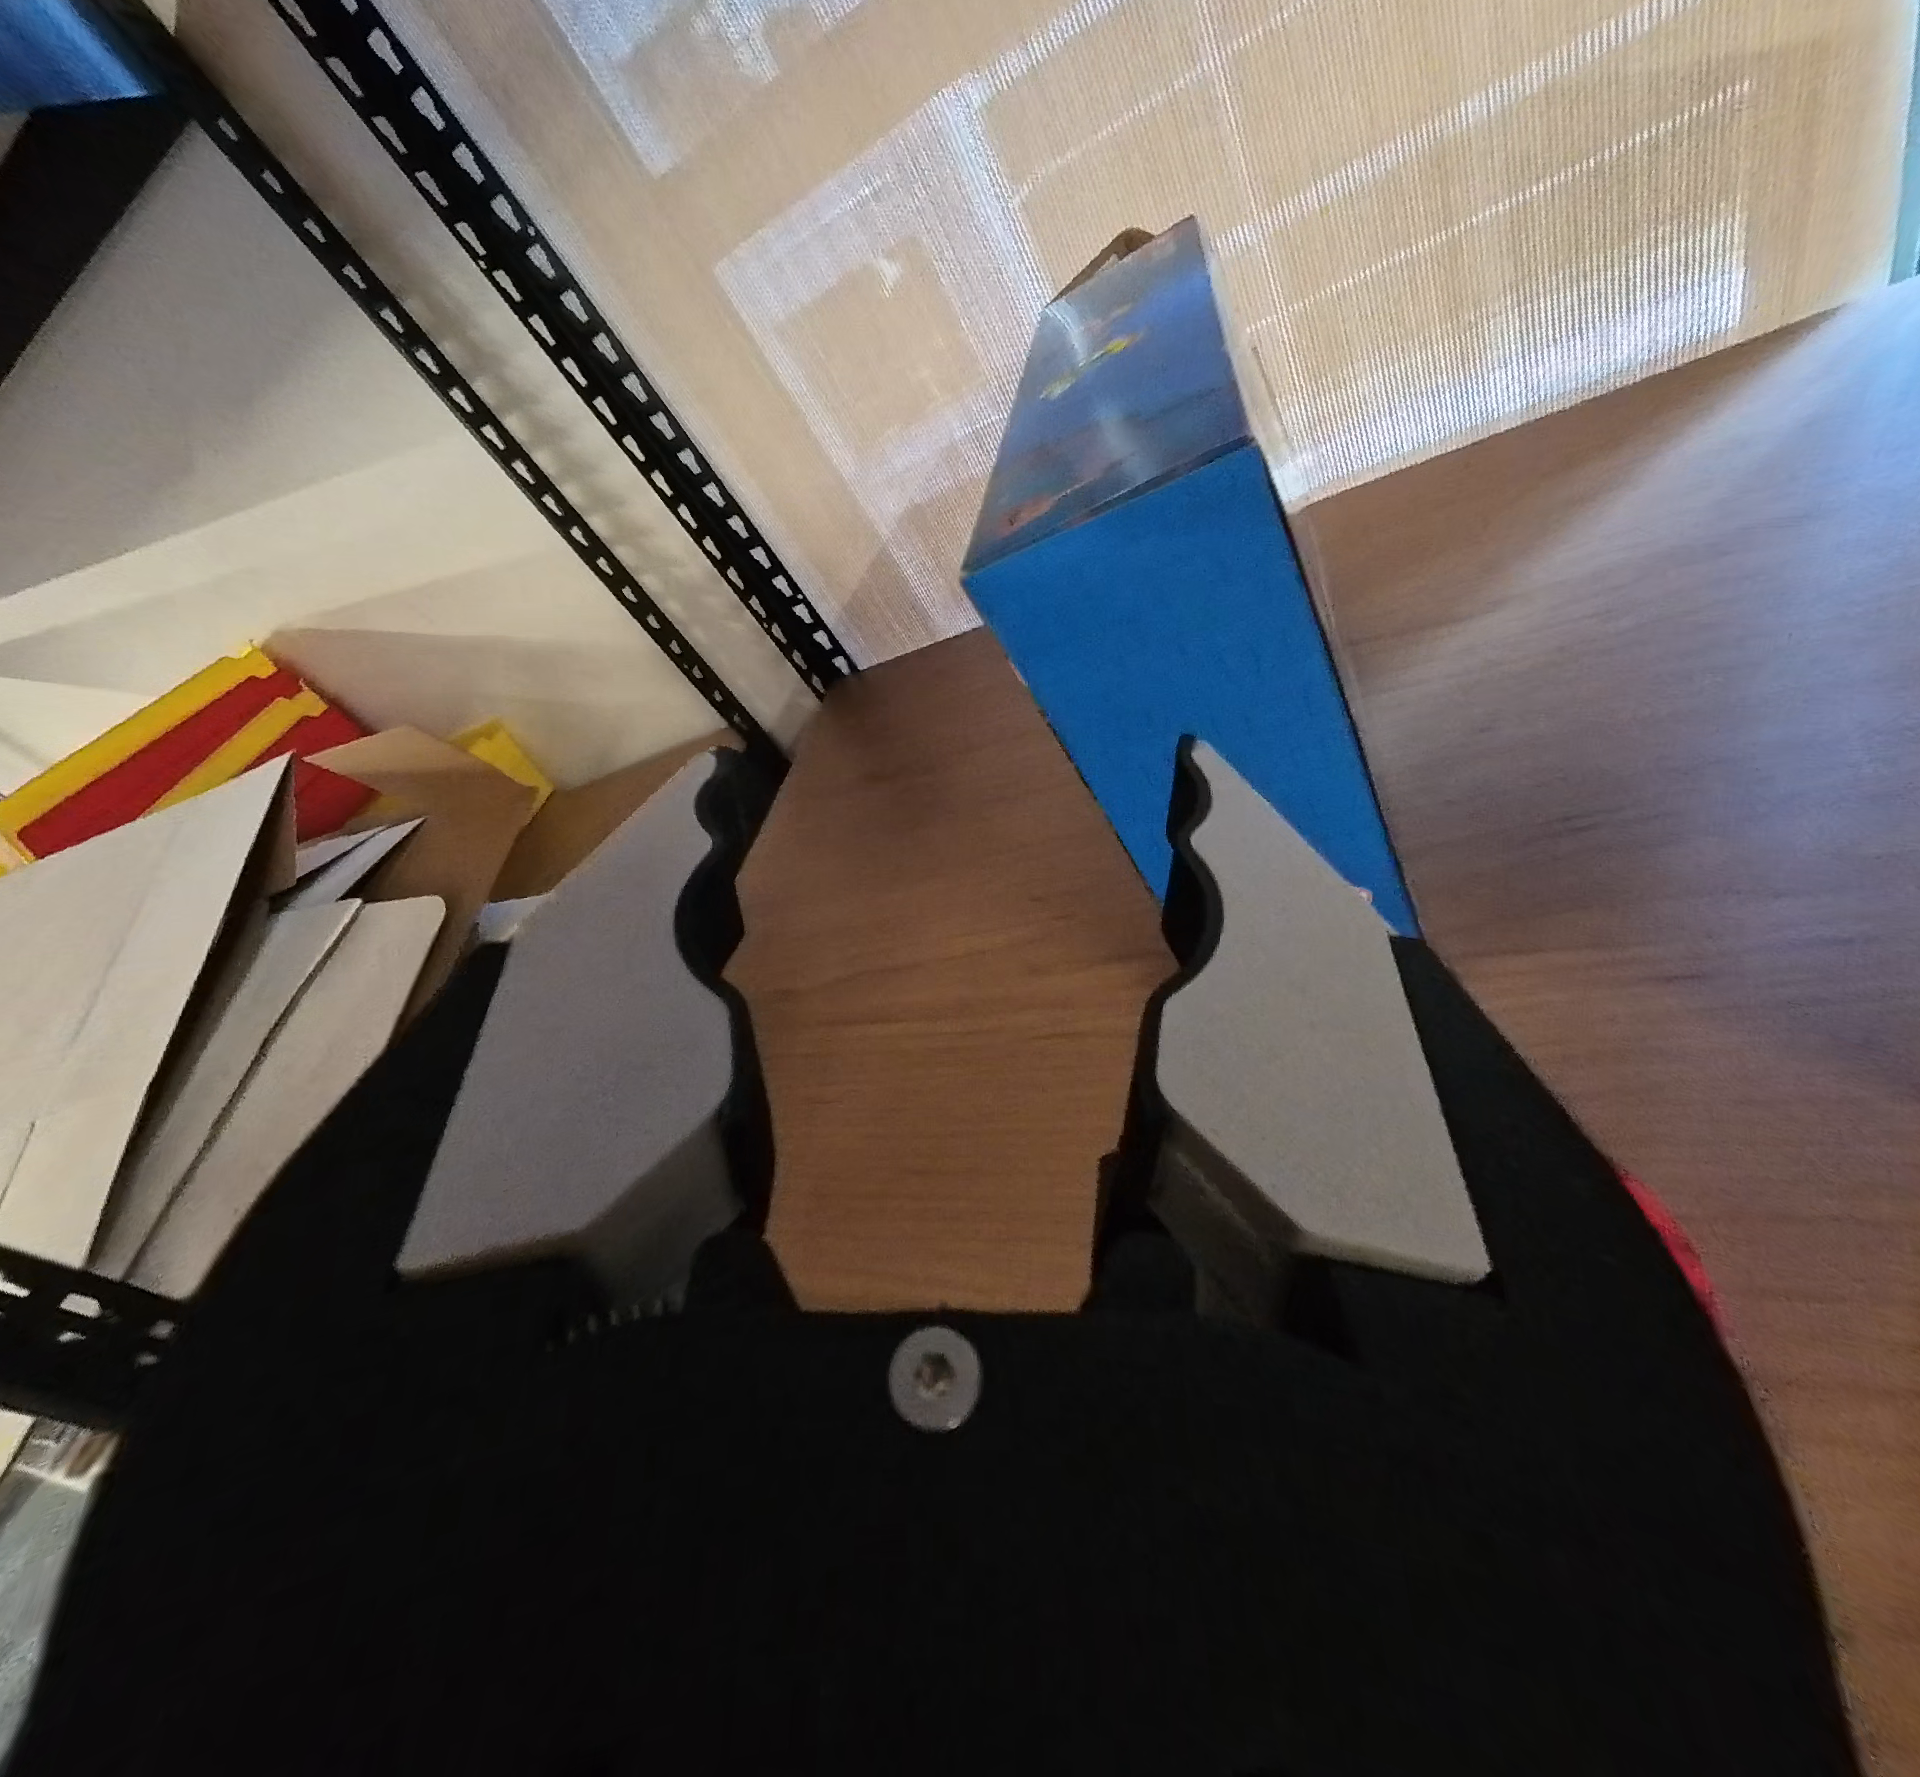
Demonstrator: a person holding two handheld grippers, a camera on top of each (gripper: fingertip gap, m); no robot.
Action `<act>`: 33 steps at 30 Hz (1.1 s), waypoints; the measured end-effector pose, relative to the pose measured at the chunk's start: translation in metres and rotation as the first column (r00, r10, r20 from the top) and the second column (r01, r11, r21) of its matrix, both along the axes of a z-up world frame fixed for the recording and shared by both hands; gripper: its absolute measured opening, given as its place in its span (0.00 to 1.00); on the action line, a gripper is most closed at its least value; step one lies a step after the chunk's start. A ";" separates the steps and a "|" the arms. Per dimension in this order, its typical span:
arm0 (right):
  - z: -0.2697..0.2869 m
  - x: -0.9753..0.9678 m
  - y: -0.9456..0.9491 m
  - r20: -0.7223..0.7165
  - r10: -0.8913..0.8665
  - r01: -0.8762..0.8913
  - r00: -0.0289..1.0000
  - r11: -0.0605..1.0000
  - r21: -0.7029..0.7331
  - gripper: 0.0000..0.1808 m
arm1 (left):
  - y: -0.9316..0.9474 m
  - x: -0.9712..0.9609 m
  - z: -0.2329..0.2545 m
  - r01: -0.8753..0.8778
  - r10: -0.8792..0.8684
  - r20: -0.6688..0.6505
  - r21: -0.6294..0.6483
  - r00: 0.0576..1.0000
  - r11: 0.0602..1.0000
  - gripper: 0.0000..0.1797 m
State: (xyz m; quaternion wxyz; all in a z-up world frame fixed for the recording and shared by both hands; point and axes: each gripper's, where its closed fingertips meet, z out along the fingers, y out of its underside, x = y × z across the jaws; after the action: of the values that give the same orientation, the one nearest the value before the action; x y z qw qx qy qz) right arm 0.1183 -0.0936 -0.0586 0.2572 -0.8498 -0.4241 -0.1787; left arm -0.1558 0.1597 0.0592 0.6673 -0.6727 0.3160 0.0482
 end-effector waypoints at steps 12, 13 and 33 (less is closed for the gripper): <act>0.080 -0.022 0.020 -0.262 0.145 -0.035 0.954 0.924 0.382 0.20 | -0.006 0.021 -0.008 0.112 -0.112 -0.027 -0.007 0.993 0.994 0.45; 0.092 -0.030 0.021 -0.317 0.203 -0.048 0.926 0.898 0.437 0.20 | -0.014 0.028 -0.009 0.165 -0.165 -0.032 0.008 0.986 0.986 0.43; 0.189 -0.107 0.132 -0.889 -0.268 -0.245 0.371 0.895 -0.372 0.00 | -0.146 0.153 0.031 0.650 -0.261 -0.607 0.607 0.751 0.457 0.11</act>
State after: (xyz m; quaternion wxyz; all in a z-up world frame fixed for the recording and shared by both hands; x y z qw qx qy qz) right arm 0.0111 0.0384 0.1302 0.2466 -0.8382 -0.2279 0.4297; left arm -0.0025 0.0142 0.0903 0.7913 -0.1622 0.5719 0.1431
